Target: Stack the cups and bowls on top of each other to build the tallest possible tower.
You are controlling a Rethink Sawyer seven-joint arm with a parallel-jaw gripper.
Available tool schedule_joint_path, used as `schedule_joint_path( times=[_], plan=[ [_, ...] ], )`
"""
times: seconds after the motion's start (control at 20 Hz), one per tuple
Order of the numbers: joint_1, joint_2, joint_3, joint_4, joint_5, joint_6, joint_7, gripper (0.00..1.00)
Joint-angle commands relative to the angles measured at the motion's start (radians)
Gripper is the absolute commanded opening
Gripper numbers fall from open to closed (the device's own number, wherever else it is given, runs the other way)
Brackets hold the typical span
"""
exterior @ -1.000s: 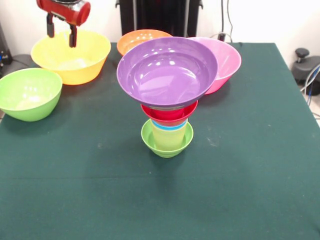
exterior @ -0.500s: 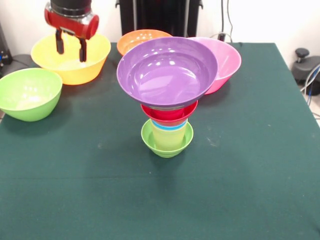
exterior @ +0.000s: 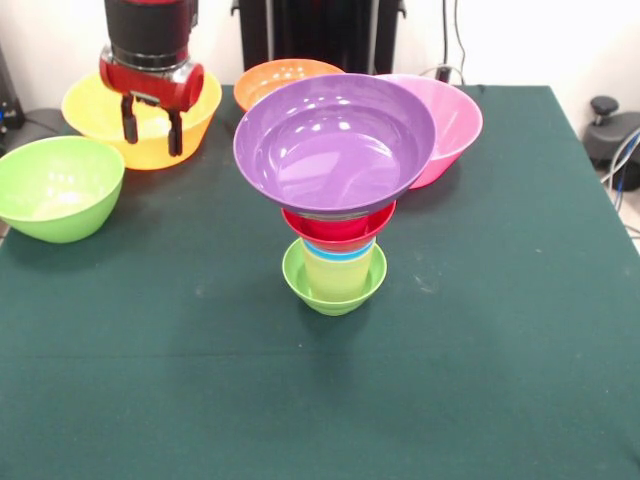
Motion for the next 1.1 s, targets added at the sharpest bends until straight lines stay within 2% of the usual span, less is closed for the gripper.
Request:
schedule_joint_path(
  times=[0.05, 0.2, 0.3, 0.85, 1.1],
  plan=[
    [-0.007, 0.099, 0.064, -0.069, -0.127, -0.071, -0.227, 1.0],
    [-0.026, 0.106, 0.071, -0.066, -0.144, -0.084, -0.23, 1.0],
    [-0.029, 0.105, 0.086, -0.081, -0.135, -0.056, -0.245, 1.0],
    [-0.036, 0.133, 0.108, -0.128, -0.153, -0.039, -0.257, 1.0],
    [-0.047, 0.116, 0.132, -0.132, -0.123, 0.006, -0.29, 1.0]
  ],
)
